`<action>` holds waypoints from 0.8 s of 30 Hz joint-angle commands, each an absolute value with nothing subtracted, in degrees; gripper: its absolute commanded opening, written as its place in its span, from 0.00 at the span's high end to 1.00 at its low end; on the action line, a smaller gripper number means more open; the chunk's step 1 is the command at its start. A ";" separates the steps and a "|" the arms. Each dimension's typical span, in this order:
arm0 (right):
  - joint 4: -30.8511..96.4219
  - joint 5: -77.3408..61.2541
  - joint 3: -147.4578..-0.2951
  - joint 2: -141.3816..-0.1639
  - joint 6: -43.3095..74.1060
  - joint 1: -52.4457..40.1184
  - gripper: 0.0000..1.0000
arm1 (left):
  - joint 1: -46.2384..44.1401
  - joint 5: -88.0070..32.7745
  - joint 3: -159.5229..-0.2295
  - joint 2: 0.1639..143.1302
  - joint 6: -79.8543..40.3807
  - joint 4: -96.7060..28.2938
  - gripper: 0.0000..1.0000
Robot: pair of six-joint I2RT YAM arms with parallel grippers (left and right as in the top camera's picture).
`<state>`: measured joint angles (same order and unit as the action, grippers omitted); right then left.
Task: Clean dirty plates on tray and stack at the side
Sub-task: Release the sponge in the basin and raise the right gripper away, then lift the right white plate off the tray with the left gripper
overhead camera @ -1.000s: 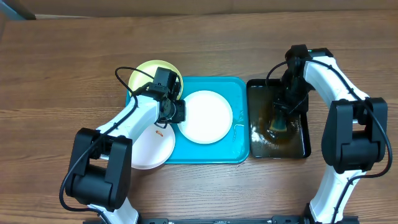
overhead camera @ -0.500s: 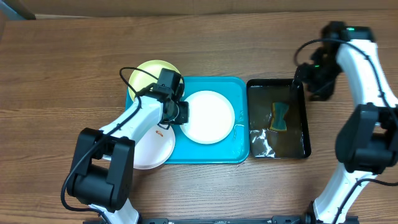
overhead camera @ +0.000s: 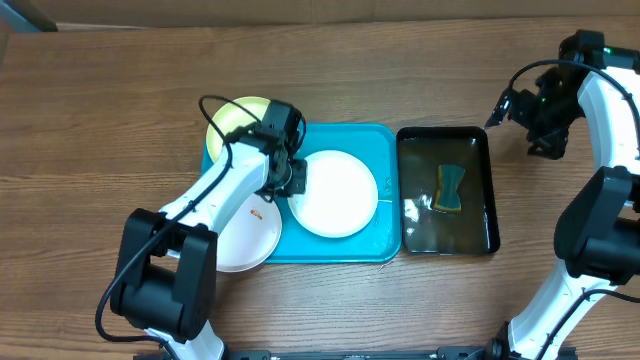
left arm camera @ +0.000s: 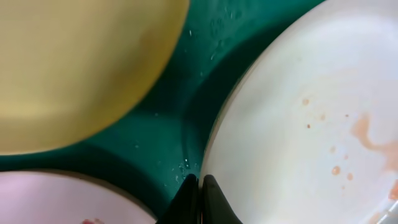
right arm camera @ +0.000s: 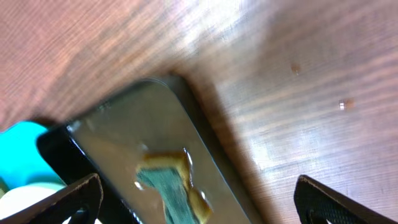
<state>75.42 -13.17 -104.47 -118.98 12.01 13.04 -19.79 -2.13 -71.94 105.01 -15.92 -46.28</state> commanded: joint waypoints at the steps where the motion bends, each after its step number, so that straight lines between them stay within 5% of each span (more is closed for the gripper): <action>1: 73.14 -13.58 -105.34 -117.23 12.25 13.21 0.00 | -20.29 1.63 -76.69 102.54 -15.70 -48.36 0.96; 14: 67.31 -13.58 -105.34 -117.23 12.25 13.21 0.00 | -21.96 2.61 -89.60 100.05 -15.90 -54.81 0.96; 24: 67.31 -13.58 -105.34 -117.23 12.25 13.21 0.00 | -29.19 2.94 -92.95 100.07 -16.95 -46.52 0.96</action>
